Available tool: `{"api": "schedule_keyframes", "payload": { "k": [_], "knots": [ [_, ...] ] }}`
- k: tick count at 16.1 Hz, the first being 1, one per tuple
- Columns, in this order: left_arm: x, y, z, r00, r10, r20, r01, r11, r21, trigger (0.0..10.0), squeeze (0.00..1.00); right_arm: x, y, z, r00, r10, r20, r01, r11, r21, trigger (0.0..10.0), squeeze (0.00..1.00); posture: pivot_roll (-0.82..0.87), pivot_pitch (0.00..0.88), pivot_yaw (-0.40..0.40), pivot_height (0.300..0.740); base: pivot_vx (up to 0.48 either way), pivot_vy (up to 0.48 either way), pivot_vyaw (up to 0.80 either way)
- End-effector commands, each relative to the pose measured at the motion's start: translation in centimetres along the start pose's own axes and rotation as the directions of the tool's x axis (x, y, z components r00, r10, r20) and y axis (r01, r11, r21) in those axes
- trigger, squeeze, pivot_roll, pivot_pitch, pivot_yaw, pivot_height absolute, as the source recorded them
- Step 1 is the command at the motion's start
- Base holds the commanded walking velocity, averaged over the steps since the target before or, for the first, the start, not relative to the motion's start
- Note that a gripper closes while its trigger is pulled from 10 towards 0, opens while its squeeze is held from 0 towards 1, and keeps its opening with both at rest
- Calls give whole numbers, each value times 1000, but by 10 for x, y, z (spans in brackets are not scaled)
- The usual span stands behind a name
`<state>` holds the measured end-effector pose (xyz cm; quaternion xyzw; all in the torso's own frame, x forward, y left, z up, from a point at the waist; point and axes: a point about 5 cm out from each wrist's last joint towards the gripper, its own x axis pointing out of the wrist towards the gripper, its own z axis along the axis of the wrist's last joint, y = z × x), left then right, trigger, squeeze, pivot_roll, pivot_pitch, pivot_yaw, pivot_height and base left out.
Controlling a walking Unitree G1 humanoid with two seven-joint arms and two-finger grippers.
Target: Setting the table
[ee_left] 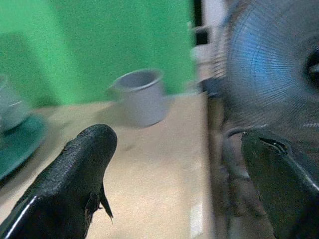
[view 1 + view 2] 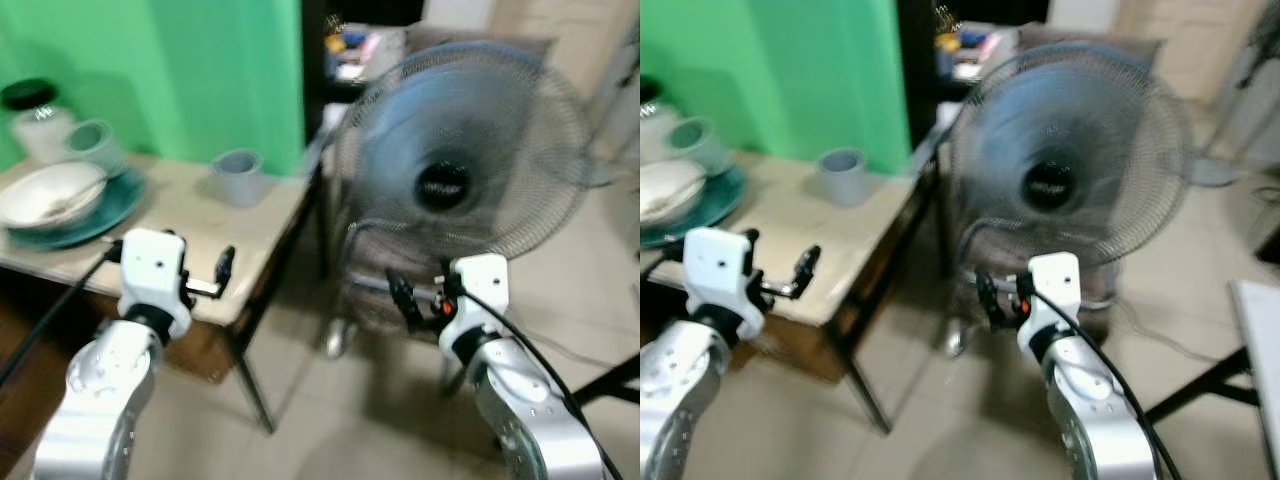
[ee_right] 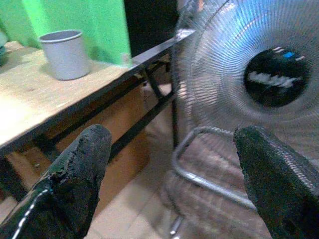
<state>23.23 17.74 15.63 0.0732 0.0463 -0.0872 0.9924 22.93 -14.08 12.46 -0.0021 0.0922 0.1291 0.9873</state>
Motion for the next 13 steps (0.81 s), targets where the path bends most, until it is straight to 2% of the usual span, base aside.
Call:
{"api": "schedule_keyframes", "payload": {
  "k": [1,3,5,7,12,13],
  "knots": [
    [-3,2,2,1000,9,3,-9,1000,9,10000,0,3,2,7,999,32,41,-32,999,14,10000,0,128,0,15,740,364,0,800],
    [-4,2,3,1000,4,5,-4,1000,18,10000,0,7,6,10,997,64,53,-65,998,16,10000,0,136,0,5,740,366,0,800],
    [-7,3,1,1000,16,0,-16,1000,18,10000,0,8,13,14,987,143,68,-145,989,20,10000,0,140,0,1,740,364,0,0],
    [-7,2,1,1000,11,2,-12,1000,21,10000,0,7,16,14,982,174,71,-176,984,13,10000,0,142,0,-5,740,364,0,0],
    [-6,3,2,1000,-1,2,1,999,46,10000,0,8,16,16,972,218,84,-221,975,22,10000,0,146,0,0,740,365,0,800],
    [-5,3,3,1000,-6,3,6,999,50,10000,0,7,16,16,968,233,90,-237,971,33,10000,0,145,0,3,740,356,0,0]
  ]
}}
